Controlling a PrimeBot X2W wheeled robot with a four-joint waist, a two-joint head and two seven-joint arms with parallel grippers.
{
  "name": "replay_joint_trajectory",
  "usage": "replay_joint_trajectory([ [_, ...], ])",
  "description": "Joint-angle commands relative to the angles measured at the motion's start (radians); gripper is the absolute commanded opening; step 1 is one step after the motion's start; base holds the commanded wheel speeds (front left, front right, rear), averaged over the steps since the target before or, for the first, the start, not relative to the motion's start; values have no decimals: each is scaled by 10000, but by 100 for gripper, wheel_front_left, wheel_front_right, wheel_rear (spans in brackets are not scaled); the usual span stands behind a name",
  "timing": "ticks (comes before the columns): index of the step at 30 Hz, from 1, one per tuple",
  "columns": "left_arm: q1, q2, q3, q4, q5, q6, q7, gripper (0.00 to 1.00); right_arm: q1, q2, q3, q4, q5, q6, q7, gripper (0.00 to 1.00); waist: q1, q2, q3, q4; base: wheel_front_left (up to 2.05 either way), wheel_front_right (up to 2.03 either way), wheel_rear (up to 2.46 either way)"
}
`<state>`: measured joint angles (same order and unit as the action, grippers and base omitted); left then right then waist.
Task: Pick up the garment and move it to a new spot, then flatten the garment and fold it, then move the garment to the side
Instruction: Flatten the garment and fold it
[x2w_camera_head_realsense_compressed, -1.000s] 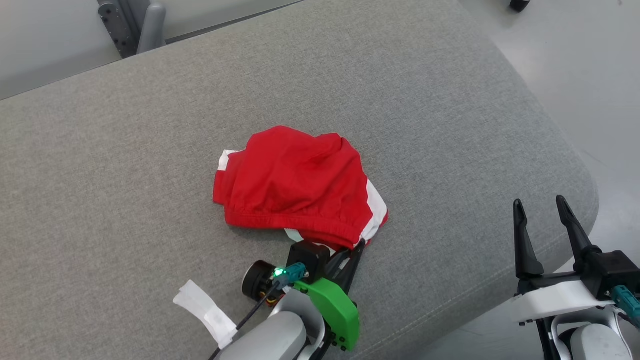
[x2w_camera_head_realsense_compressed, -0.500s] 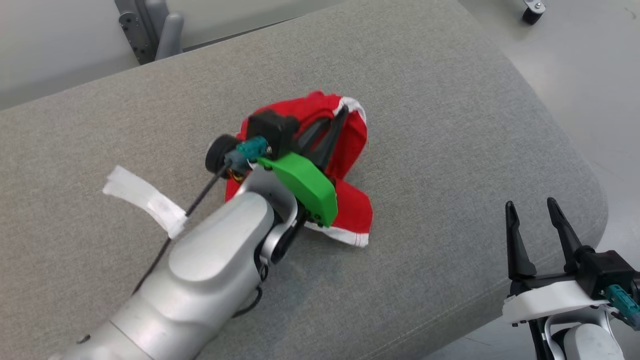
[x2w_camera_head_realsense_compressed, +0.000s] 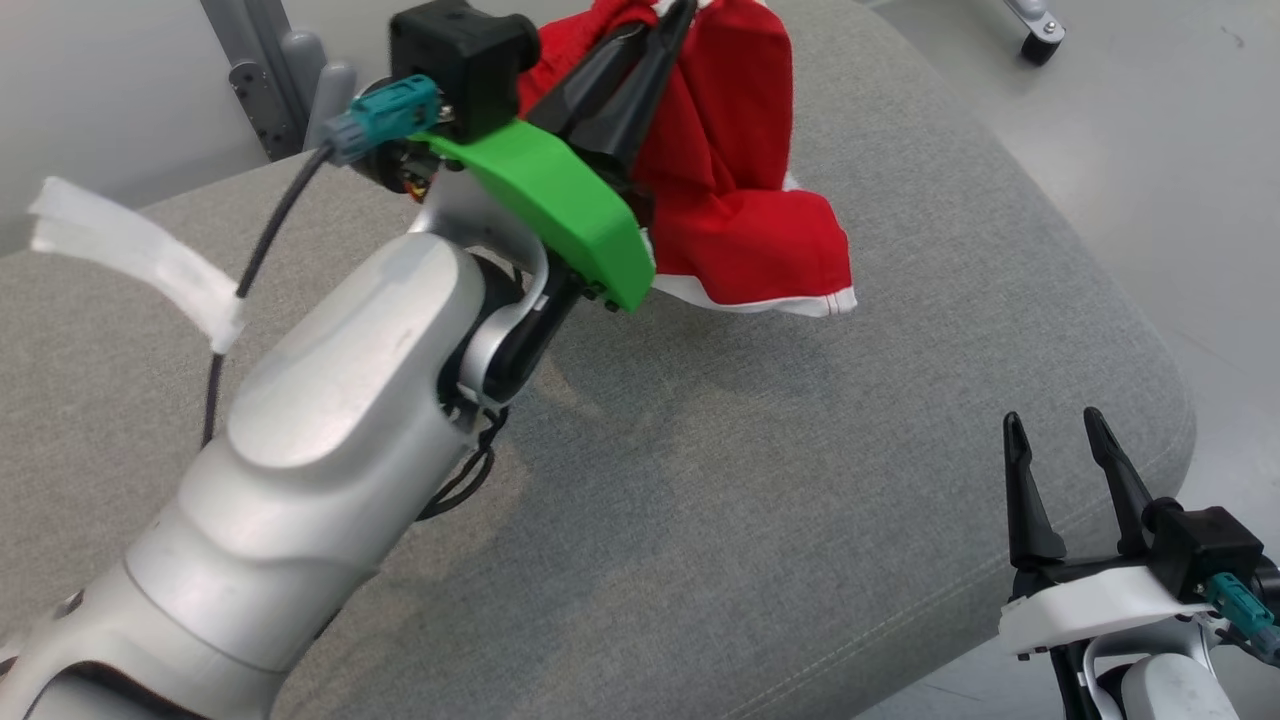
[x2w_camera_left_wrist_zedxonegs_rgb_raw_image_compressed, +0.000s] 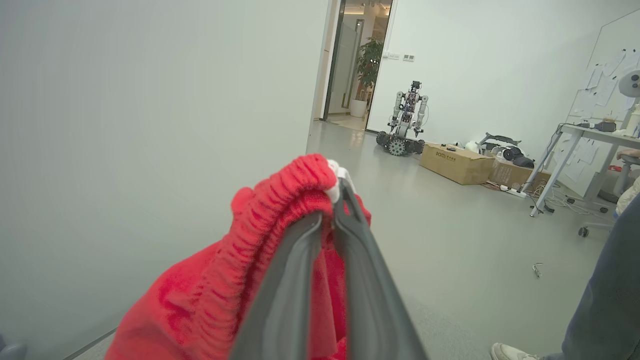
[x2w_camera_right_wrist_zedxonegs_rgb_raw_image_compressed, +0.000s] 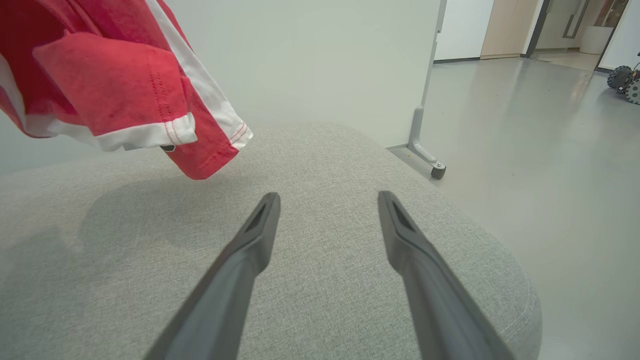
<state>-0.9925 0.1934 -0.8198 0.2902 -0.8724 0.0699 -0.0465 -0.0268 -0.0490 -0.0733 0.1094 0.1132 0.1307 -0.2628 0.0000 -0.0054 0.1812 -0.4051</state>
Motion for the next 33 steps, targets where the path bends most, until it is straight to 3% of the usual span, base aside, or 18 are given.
replay_joint_trajectory([
  [1, 305, 336, 151, -124, -69, 84, -64, 0, 53, -26, 35, 31, 64, 1, -32, 100, 0, 54, -55, -5, 0, 0, 0],
  [5, 1660, 1268, 296, -704, -418, 345, -54, 0, 162, -23, -21, 37, 64, 1, -32, 100, 0, 54, -111, 83, 0, 0, 0],
  [11, 4533, 2653, -75, -1367, -935, 175, -227, 0, 240, -21, -124, 109, -254, 1, -32, 100, 0, 54, -103, 476, 0, 0, 0],
  [16, 6394, 3188, -366, -1462, -1230, -101, -772, 0, 280, -24, -182, 245, -529, 1, -32, 100, 0, 54, -190, 968, 0, 0, 0],
  [22, 7485, 3048, -514, -703, -1348, -541, -1621, 0, 390, -29, -226, 227, -920, 1, -32, 100, 0, 54, -349, 1678, 0, 0, 0],
  [33, 7526, 2118, -765, 1510, -893, -1502, -2085, 0, 533, -27, -211, 115, -1568, 1, -32, 100, 0, 54, -571, 2806, 0, 0, 0],
])
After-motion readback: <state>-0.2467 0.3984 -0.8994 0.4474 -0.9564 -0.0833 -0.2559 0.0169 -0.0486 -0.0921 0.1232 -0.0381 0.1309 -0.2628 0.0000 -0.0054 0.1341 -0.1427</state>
